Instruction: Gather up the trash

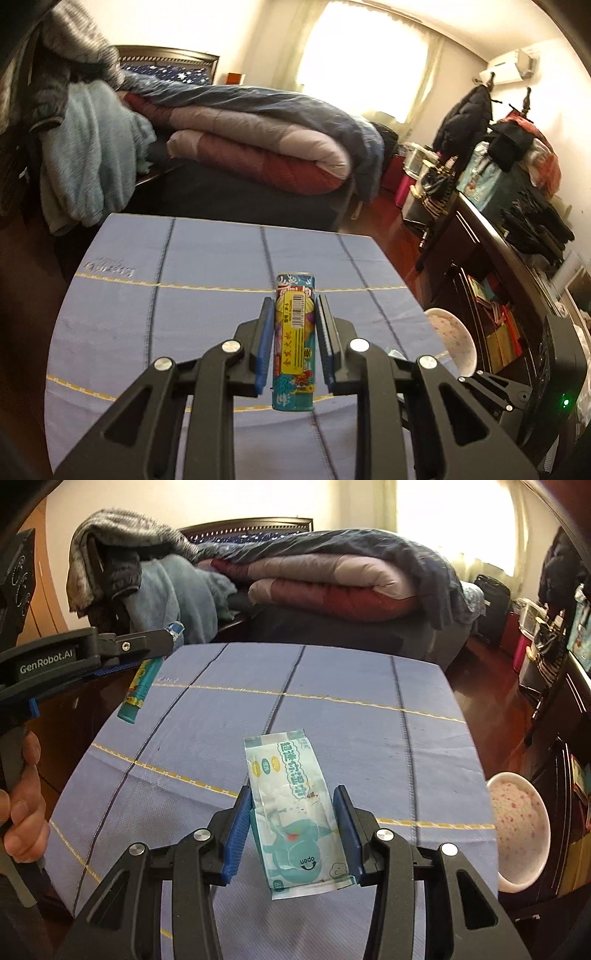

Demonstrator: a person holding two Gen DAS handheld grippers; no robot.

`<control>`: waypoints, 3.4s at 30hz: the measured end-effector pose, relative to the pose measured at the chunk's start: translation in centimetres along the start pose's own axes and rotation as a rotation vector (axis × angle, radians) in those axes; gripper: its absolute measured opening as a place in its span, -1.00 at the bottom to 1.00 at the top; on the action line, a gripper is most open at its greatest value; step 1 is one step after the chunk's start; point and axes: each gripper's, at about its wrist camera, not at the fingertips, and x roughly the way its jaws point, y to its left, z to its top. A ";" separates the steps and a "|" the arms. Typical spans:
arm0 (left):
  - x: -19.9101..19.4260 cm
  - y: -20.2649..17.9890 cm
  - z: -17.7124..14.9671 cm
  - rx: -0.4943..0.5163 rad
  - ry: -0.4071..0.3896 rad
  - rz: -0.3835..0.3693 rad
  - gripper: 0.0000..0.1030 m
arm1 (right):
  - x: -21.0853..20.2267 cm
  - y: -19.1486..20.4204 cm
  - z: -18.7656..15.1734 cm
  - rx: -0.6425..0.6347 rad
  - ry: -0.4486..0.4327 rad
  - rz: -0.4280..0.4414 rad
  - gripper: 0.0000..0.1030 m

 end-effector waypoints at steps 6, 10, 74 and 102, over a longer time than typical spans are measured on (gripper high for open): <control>0.1 -4.1 0.1 0.060 -0.002 -0.035 -0.55 | -2.2 -2.7 -1.0 0.051 -0.031 -0.015 -0.12; 0.7 -6.9 0.0 0.095 0.003 -0.065 -0.55 | -3.4 -4.8 -1.8 0.088 -0.046 -0.031 -0.12; 27.6 -35.5 -4.6 0.357 0.323 -0.418 0.04 | 0.7 -35.6 -9.3 0.577 -0.047 -0.384 -0.05; 11.0 -28.2 0.6 0.301 0.040 -0.237 0.93 | -6.7 -25.1 -6.2 0.529 -0.121 -0.475 0.92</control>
